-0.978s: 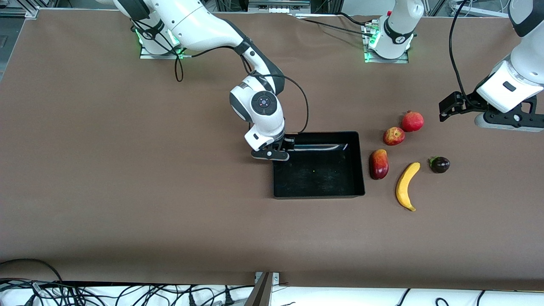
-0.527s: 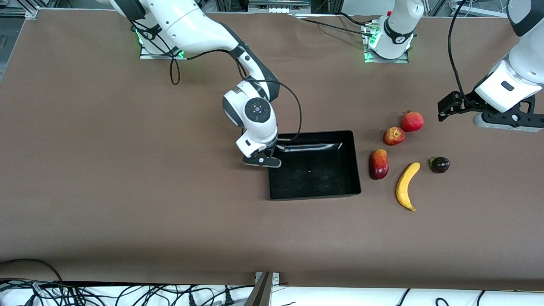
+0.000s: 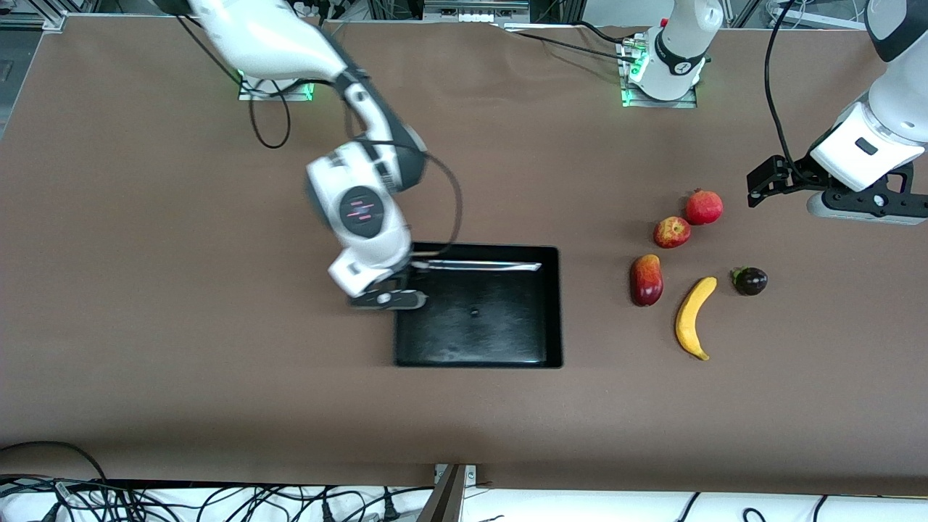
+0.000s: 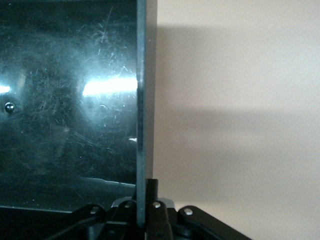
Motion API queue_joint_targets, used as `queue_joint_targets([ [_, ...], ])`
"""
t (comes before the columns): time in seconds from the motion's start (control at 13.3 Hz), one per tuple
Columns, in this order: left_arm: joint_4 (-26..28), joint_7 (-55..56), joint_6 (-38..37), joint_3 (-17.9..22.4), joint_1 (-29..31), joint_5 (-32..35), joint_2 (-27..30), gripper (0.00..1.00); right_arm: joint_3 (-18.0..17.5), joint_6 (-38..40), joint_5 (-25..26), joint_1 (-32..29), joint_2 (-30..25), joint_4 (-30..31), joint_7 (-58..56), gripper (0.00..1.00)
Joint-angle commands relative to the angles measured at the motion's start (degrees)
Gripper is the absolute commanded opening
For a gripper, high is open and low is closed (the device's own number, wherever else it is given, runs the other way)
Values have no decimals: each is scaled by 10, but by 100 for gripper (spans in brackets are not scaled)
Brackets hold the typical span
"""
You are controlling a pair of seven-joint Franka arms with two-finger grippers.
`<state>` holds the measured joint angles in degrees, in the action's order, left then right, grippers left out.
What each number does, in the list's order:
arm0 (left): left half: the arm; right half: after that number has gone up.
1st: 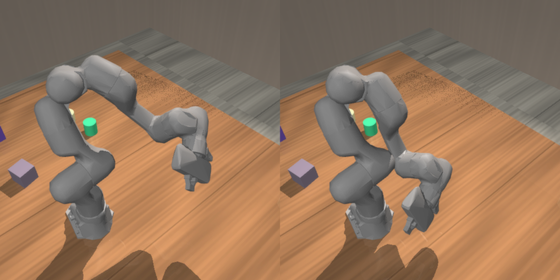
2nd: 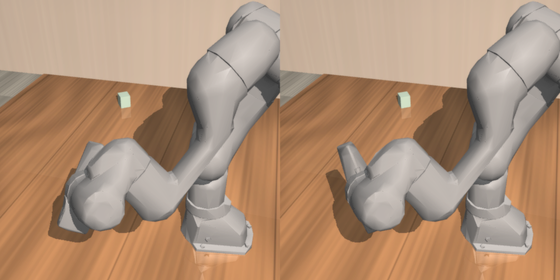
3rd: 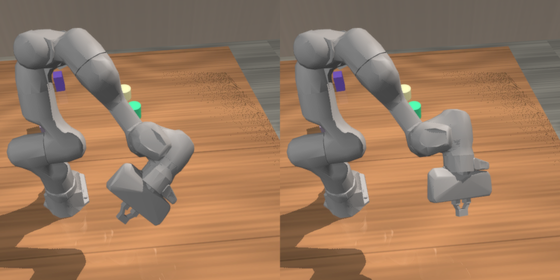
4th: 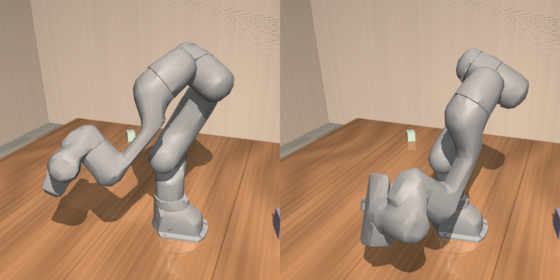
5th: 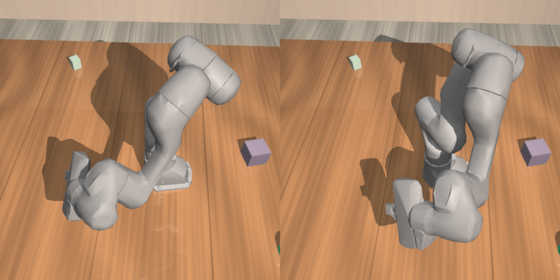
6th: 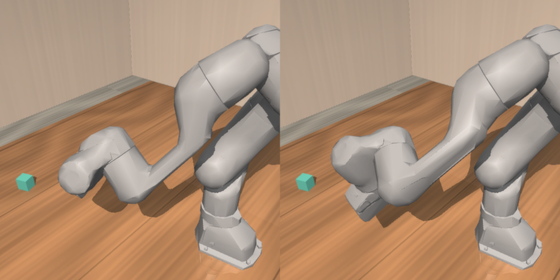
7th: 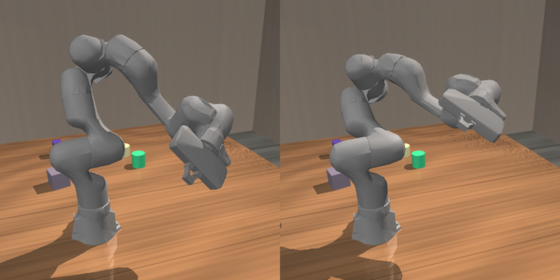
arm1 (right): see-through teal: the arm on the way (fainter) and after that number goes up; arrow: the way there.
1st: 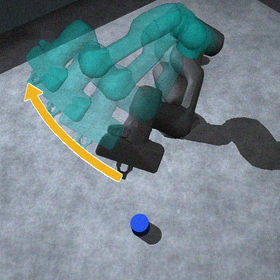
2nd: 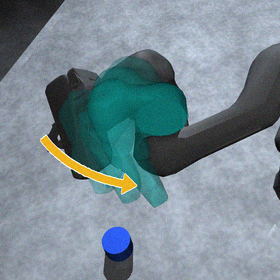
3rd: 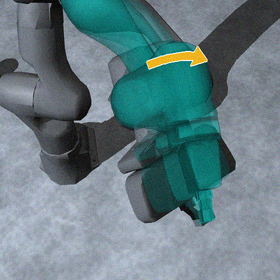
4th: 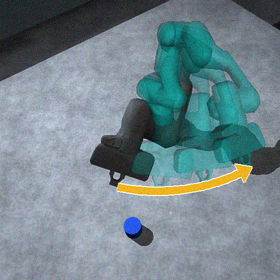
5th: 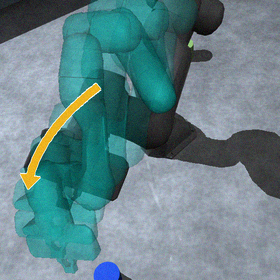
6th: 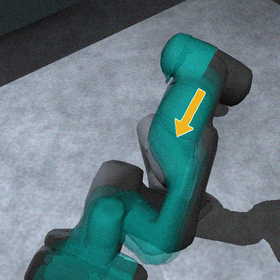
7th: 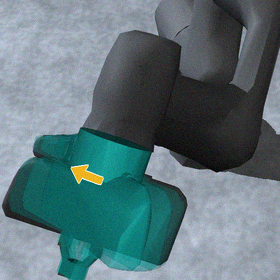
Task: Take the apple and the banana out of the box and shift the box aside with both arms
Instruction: 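Drag the empty tray away from the fruits with the right gripper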
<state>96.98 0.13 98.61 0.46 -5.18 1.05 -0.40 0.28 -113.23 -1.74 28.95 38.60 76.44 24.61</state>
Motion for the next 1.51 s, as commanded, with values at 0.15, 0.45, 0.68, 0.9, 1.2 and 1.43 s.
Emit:
queue_joint_targets([
  [0.15,-11,-2,-13,2,-2,-12,1,100,8,51,-21,-128,-105,104,-211,0],
  [0.45,-11,-2,-14,2,-2,-13,1,100,40,-43,-21,-193,-185,274,-283,0],
  [0.68,-11,-3,-14,2,-2,-13,1,100,84,-144,-20,-193,-233,410,-310,0],
  [0.9,-11,-3,-14,2,-1,-13,1,100,128,-235,-22,-195,-228,483,-359,0],
  [1.2,-11,-3,-14,2,-1,-13,1,100,128,-257,-22,-194,-229,490,-356,100],
  [1.43,-11,-4,-14,2,-1,-13,1,100,119,-119,-20,-187,-251,373,-354,100],
])
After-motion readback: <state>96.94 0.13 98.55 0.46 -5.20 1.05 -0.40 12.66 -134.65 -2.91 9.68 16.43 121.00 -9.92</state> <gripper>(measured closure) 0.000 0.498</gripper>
